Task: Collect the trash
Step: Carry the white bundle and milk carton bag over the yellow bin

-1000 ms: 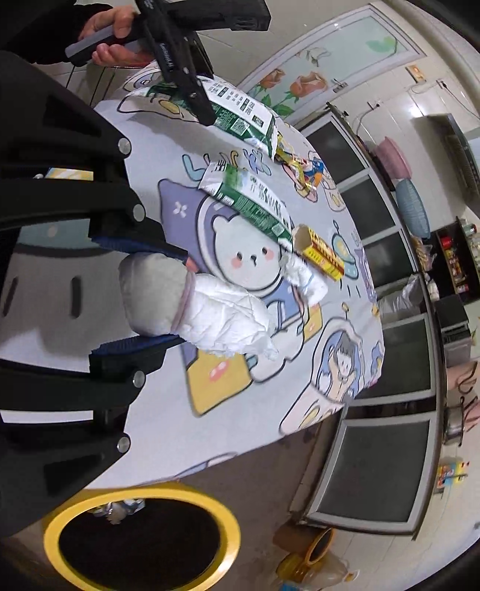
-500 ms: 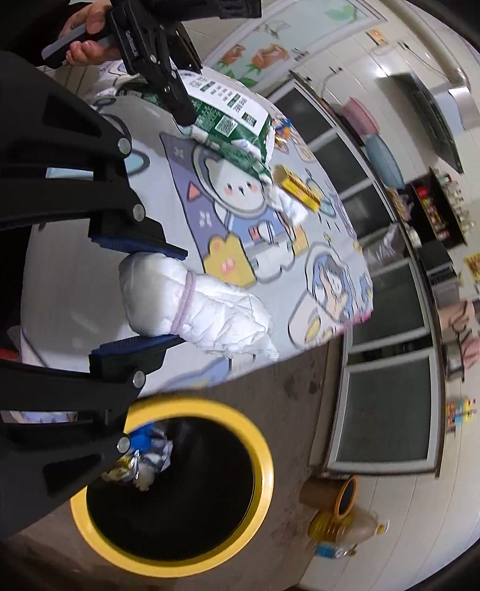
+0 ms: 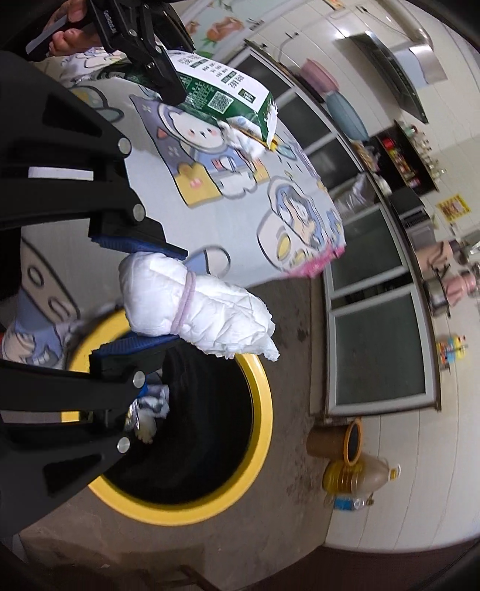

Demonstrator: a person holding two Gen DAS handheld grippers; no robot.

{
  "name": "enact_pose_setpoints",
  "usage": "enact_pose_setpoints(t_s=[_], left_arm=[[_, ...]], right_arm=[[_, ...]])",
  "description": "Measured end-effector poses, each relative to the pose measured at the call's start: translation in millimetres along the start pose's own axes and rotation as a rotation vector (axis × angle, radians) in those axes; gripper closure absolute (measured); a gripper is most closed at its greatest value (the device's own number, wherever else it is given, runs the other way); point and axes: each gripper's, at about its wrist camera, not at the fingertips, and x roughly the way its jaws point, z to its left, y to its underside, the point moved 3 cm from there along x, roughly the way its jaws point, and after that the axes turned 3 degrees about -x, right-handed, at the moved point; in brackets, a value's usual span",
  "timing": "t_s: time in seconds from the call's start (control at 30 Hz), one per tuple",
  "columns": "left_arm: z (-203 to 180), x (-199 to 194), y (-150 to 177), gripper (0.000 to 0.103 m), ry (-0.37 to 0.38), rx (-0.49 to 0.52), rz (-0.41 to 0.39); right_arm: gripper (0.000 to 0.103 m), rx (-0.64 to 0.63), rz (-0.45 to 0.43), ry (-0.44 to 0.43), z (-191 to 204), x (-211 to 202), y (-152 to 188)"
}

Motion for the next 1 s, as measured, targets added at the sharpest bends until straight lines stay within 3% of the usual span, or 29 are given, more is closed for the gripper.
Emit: enact_pose_setpoints(t_s=[0.6, 1.0], left_arm=[[-62.8, 56.2, -38.9, 0.046, 0.077, 0.097, 0.002], [-96.9, 124.1, -47.8, 0.045, 0.101, 0.13, 0.085]], right_arm=[[0.066, 0.106, 0.013, 0.099, -69.7, 15.1, 4.9], [0.065, 0.147, 0.048, 0.155, -103.6, 26.4, 10.9]])
